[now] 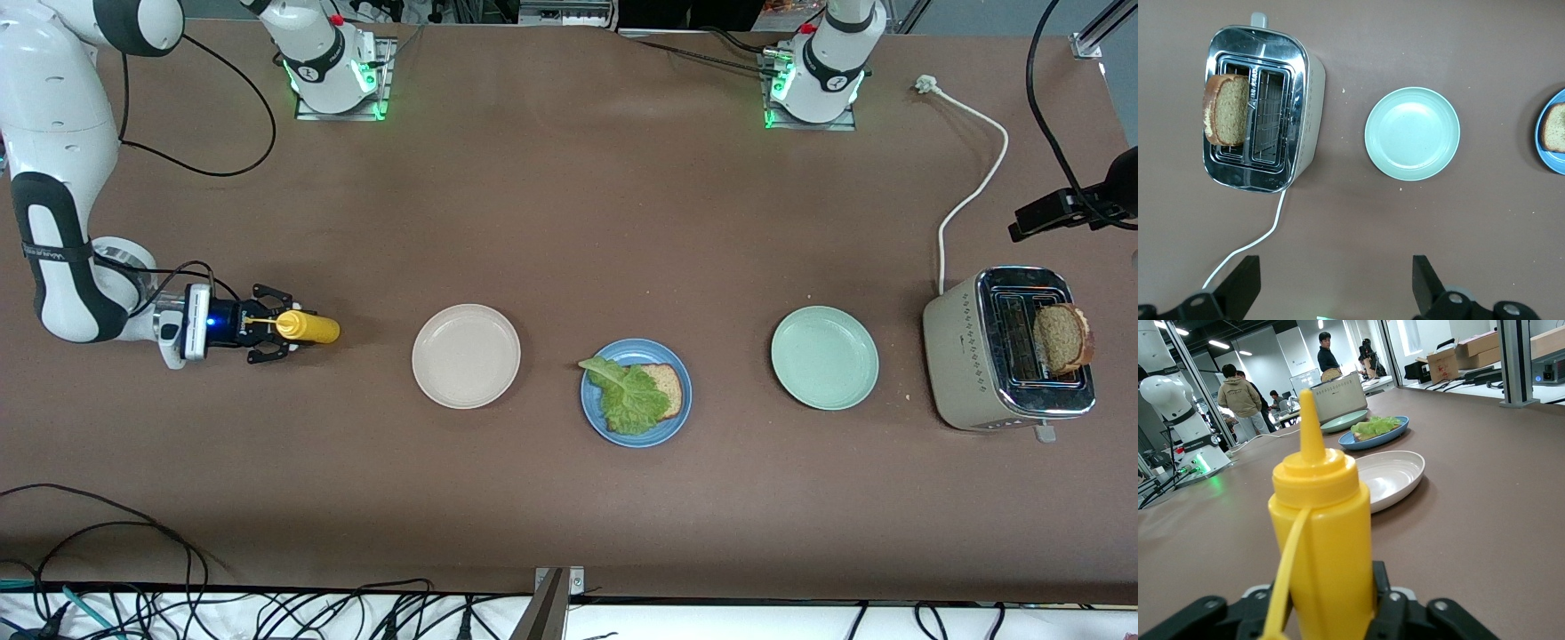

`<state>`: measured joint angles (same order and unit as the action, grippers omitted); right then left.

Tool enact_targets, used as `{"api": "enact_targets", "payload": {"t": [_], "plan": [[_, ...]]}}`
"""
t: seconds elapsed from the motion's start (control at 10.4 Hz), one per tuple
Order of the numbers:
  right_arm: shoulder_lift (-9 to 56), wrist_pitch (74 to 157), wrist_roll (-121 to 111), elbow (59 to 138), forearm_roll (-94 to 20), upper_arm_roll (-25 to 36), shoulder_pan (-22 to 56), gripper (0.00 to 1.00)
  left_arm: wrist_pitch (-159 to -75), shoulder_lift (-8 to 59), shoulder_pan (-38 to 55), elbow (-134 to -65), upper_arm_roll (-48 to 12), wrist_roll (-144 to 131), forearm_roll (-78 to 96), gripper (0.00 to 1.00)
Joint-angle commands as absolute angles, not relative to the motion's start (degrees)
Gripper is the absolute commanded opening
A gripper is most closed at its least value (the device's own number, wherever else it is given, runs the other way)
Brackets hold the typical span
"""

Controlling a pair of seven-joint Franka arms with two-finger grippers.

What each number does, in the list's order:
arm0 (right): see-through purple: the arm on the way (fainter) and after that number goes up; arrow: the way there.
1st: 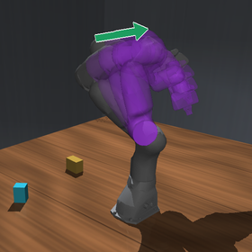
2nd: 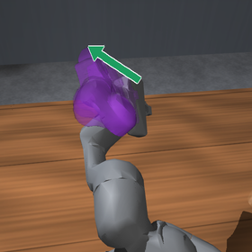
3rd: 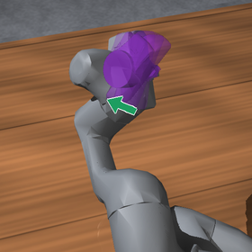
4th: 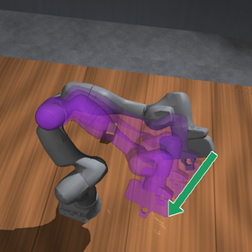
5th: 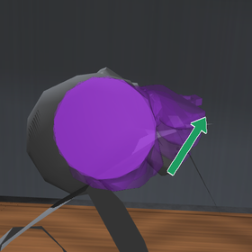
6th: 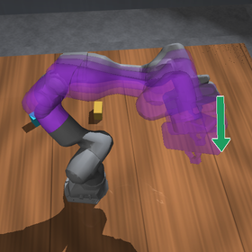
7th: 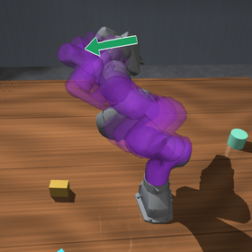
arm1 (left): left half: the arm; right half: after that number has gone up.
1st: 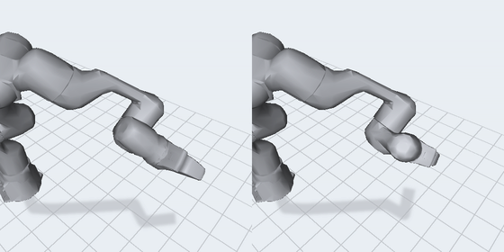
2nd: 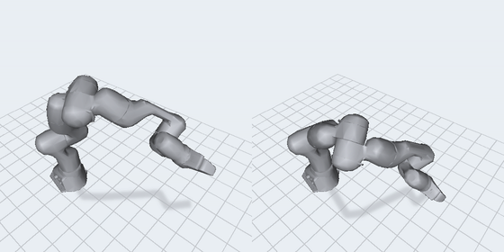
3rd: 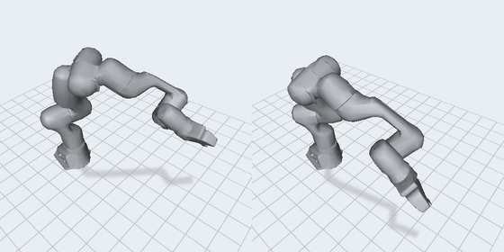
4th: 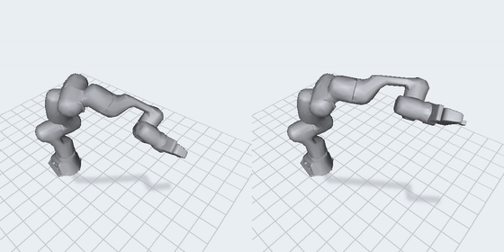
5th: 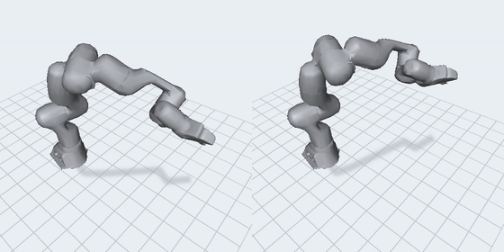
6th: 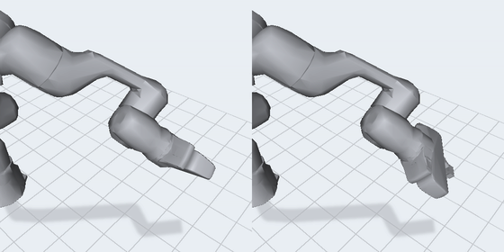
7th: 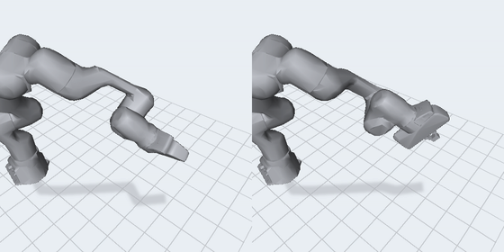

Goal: Make sandwich in blue plate with both arms
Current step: 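Close the right gripper on the yellow squeeze bottle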

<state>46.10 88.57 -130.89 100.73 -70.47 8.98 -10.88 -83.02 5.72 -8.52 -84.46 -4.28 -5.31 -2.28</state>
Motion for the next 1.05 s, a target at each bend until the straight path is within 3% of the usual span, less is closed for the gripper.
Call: {"api": "enact_targets", "payload": {"t": [0.0,0.48,0.96], "plan": [[47.3,87.6,-131.4,99.3,-71.4,8.6,-11.4,0.08,-82.4,5.7,-9.0,-84.0,-4.6,-4.9,-2.4,1.00],[45.2,87.9,-121.1,90.4,-65.9,8.9,-10.6,0.08,-82.4,5.7,-9.1,-84.0,-4.6,-4.9,-2.4,1.00],[34.8,94.8,-100.4,86.9,-56.9,8.9,-2.4,0.09,-82.4,5.7,-9.1,-84.0,-4.6,-4.9,-2.4,1.00]]}}
